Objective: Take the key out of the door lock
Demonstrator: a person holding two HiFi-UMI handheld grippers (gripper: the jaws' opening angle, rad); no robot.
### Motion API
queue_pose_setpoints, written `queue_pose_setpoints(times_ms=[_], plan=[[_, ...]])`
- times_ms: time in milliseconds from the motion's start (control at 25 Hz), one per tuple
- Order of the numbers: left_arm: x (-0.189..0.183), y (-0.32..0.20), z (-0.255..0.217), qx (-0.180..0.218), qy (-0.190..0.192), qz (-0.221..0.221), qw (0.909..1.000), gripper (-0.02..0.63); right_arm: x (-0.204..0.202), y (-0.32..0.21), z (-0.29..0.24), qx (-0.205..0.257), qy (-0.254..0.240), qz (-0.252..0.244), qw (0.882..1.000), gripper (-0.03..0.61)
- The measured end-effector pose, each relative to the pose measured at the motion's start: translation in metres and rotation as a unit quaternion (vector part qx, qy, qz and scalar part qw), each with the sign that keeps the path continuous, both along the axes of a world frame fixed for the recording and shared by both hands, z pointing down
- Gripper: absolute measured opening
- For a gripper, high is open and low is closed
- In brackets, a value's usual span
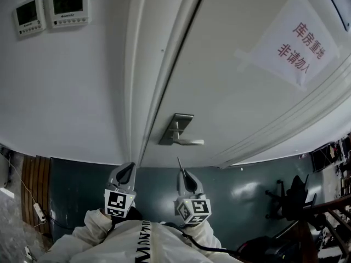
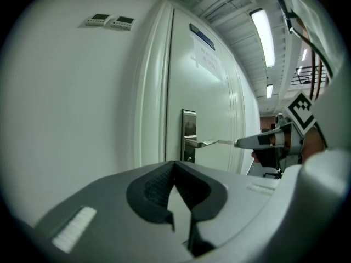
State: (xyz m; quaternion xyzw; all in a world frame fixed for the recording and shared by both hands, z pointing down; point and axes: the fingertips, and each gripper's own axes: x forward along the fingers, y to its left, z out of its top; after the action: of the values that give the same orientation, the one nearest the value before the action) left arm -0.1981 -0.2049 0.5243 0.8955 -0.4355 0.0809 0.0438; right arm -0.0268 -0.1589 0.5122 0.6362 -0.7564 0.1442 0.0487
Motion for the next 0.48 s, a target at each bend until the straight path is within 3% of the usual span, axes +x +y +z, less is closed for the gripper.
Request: queue_pose_setpoints(times_ms=[480], plan=[[0.048,0.068,-0.007,0.019,-0.031,-0.077,0.9964,-0.002,0.046,0.058,-0.001,0.023,-0.03,-0.073,0.997,0.024]])
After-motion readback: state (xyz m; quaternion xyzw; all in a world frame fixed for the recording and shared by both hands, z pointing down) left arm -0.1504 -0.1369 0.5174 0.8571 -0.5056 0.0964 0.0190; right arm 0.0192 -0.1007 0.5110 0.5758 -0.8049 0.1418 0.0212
